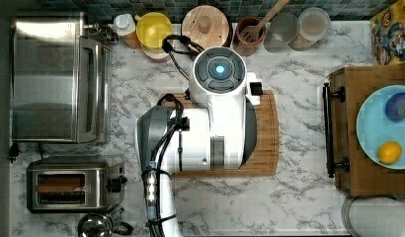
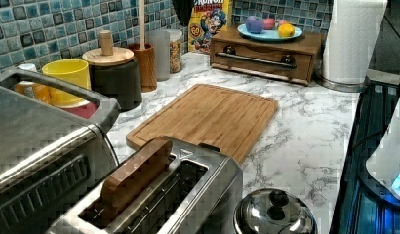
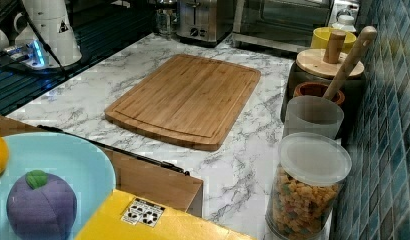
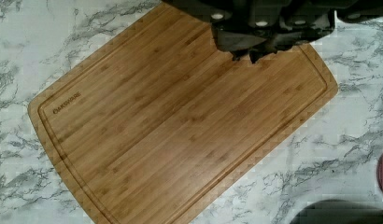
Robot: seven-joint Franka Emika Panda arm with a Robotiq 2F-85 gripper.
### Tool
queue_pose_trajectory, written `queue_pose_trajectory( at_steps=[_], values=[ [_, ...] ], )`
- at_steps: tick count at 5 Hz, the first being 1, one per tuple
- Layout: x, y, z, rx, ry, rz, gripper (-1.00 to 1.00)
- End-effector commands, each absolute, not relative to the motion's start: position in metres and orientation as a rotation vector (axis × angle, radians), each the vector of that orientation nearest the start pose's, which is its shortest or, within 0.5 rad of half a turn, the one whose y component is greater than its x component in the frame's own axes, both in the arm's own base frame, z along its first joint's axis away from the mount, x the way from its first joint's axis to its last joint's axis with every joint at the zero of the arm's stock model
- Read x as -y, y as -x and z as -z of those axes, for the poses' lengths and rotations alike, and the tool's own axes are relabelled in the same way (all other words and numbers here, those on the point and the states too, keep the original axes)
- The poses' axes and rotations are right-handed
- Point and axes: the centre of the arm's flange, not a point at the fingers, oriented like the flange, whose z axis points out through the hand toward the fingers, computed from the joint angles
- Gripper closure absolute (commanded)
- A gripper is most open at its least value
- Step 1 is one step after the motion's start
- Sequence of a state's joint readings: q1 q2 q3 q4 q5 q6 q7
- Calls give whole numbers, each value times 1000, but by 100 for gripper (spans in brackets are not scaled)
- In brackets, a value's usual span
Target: Turn on the toaster.
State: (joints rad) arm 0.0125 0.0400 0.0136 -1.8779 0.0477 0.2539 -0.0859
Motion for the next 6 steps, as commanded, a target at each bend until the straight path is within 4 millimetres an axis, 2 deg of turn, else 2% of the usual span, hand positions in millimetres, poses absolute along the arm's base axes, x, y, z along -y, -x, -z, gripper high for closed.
queue_pose_trajectory(
  at_steps=[1, 3, 5, 6],
  values=[
    [-43, -539, -475, -898, 2971, -100, 100],
    [-105, -505, -459, -596, 2989, -79, 100],
    [-153, -473, -449, -351, 2984, -63, 100],
    [-181, -464, -428, -250, 3011, -134, 100]
  ],
)
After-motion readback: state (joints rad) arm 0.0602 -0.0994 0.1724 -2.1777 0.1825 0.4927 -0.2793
